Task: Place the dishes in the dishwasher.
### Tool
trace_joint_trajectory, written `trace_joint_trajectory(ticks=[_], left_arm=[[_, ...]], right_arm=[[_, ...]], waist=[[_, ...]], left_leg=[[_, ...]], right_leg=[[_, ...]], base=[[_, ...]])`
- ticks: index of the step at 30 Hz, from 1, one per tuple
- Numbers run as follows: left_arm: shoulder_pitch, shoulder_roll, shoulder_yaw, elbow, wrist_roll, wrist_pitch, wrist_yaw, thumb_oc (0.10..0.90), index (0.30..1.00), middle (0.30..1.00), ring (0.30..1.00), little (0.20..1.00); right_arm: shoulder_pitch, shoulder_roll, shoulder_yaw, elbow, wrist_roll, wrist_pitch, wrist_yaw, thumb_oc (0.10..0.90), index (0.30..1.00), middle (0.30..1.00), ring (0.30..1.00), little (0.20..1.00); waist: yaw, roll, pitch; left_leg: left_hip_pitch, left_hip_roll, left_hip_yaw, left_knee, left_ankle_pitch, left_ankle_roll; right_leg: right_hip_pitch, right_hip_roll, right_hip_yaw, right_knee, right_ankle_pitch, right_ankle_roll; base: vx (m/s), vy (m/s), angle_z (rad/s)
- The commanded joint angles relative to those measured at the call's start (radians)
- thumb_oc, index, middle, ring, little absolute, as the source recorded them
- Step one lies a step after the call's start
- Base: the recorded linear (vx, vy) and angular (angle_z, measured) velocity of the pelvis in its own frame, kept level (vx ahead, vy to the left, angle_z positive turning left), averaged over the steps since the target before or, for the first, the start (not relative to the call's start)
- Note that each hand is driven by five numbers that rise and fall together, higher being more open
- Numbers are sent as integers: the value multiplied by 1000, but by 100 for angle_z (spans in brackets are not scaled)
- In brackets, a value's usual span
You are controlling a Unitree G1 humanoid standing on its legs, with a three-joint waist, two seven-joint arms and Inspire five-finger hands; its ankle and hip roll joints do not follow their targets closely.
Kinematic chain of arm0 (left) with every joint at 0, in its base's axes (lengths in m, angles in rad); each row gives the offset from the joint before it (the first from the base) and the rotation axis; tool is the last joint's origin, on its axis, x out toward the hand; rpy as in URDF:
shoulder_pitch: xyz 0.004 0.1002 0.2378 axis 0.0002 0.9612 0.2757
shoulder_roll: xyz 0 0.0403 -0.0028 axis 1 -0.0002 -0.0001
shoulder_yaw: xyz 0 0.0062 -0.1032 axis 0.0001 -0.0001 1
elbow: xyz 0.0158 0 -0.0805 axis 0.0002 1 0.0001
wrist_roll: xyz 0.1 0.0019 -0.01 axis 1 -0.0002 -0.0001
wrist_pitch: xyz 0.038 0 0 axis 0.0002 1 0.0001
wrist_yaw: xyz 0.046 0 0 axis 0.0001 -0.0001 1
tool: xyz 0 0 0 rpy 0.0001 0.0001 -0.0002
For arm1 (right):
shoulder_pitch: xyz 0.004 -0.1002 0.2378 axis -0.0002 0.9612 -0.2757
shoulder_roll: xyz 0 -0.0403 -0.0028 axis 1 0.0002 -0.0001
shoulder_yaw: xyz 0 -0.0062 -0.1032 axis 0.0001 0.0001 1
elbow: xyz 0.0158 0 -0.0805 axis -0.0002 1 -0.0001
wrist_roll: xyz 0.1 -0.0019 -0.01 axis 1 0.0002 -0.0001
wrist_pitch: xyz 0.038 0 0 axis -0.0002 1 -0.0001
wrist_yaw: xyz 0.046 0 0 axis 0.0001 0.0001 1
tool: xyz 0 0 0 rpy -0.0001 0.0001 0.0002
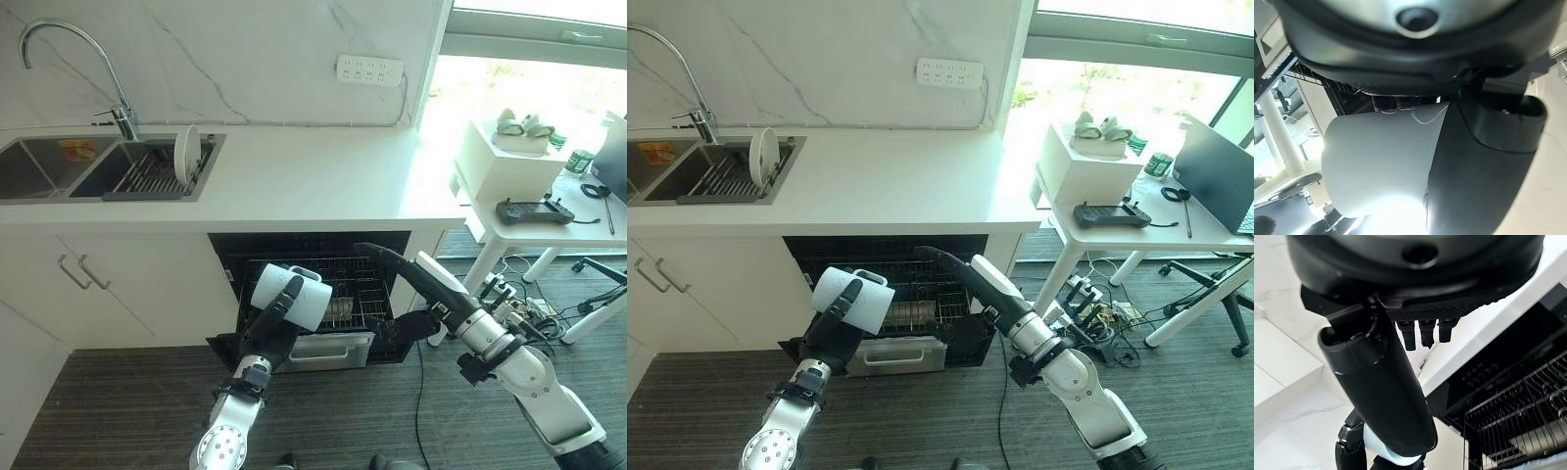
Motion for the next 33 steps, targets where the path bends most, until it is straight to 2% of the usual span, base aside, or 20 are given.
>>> trace_joint_trajectory(ticks=[1,5,9,13,15,18,20,25,33], left_arm=[[-108,11,-15,-87,-3,-33,-30,400,300,300,300,300],[-113,4,-26,-65,-14,-30,-37,400,300,300,300,300],[-118,-3,-44,-56,-60,-19,-42,400,300,300,300,300],[-130,-13,-73,-52,-108,23,-38,400,300,300,300,300],[-127,-19,-102,-52,-145,60,-43,400,300,300,300,300],[-117,-22,-131,-50,-181,97,-44,400,300,300,300,300],[-106,-22,-149,-65,-184,74,-45,400,300,300,300,300],[-102,-16,-154,-71,-206,87,-55,400,300,300,300,300],[-103,-15,-164,-89,-219,59,-48,400,300,300,300,300]], right_arm=[[-122,28,-43,-49,93,-69,-18,800,900,900,900,900],[-139,45,-5,-36,113,-47,-4,800,900,900,900,900],[-146,65,20,-25,149,-55,-5,800,900,900,900,900],[-163,81,44,-12,128,-82,-23,800,900,900,900,900],[-179,89,64,-6,176,-95,-17,800,900,900,900,900],[-190,101,79,-4,177,-113,-32,800,900,900,900,900],[-192,112,90,0,187,-108,-35,800,900,900,900,900],[-190,117,100,0,204,-109,-30,800,900,900,900,900],[-186,133,113,3,228,-87,-27,800,900,900,900,900]], waist=[[11,-5,9],[17,-4,9],[19,-4,10],[21,-4,10],[25,-1,10],[29,0,11],[33,3,12],[35,4,15],[36,5,14]], left_leg=[[10,-15,-46,148,-264,38],[13,-16,-44,148,-266,40],[16,-18,-41,148,-266,42],[18,-19,-40,148,-268,45],[20,-19,-39,148,-269,46],[22,-21,-38,148,-271,48],[22,-21,-39,148,-271,50],[23,-22,-38,148,-270,52],[22,-25,-39,148,-270,53]], right_leg=[[58,-10,-44,4,-108,55],[61,-12,-43,4,-109,56],[64,-13,-45,4,-107,57],[66,-13,-44,4,-107,57],[67,-14,-45,4,-108,57],[70,-14,-48,4,-111,57],[72,-15,-52,4,-112,57],[74,-17,-56,4,-112,57],[73,-17,-58,4,-111,58]], base=[[10,8,4],[14,17,4],[0,0,0],[0,1,1],[0,0,0],[0,0,0],[0,0,0],[0,0,0],[0,0,0]])
